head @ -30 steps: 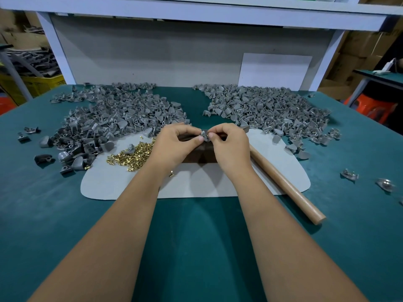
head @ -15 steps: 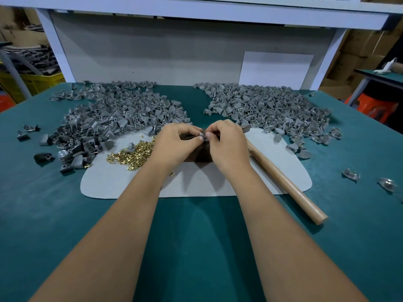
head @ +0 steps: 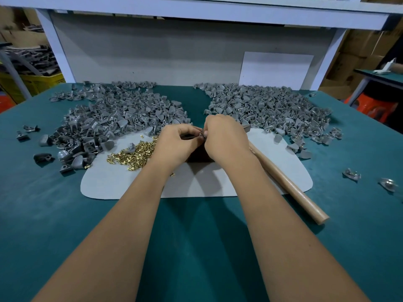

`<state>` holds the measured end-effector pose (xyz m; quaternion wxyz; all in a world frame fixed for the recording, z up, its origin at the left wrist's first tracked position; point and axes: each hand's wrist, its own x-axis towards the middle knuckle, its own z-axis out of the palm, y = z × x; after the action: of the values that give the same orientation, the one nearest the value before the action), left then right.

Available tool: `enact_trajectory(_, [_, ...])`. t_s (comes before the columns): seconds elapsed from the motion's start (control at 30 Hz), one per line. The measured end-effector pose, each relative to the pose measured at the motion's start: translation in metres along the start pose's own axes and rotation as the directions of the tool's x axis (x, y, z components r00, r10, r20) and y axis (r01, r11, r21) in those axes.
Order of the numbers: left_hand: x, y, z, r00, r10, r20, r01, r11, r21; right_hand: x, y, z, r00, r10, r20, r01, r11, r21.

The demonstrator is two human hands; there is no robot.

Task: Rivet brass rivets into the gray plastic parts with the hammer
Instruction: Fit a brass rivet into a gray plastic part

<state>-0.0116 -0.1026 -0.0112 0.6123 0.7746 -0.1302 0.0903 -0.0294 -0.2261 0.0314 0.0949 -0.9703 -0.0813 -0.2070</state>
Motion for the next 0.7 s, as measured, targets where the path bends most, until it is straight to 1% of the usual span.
enact_trajectory(0.13, [-0.001, 0.001, 0.002, 1.0, -0.005, -0.011, 0.005, 1.0, -0.013, 0.003, -0.005, -0.007, 0.995, 0.079, 0.06, -0.08, 0.997, 0.018])
enact_trajectory(0.33, [-0.002, 0.002, 0.001, 1.0, -0.014, -0.004, 0.014, 0.999, -0.036, -0.004, -0.004, 0.003, 0.995, 0.09, -0.032, -0.089, 0.995, 0.051])
enact_trajectory(0.43, [-0.002, 0.001, 0.0, 1.0, -0.007, 0.007, 0.008, 0.999, -0.035, -0.007, 0.0, 0.01, 0.991, 0.115, -0.069, -0.104, 0.984, 0.141])
enact_trajectory(0.53, [-0.001, 0.0, -0.002, 1.0, -0.019, 0.02, 0.019, 1.0, -0.016, -0.008, 0.005, 0.017, 0.99, 0.123, -0.076, -0.101, 0.964, 0.245])
enact_trajectory(0.7, [-0.001, 0.001, -0.004, 1.0, 0.001, -0.018, 0.001, 0.991, 0.13, -0.006, 0.012, 0.02, 0.985, 0.158, -0.074, -0.115, 0.906, 0.407])
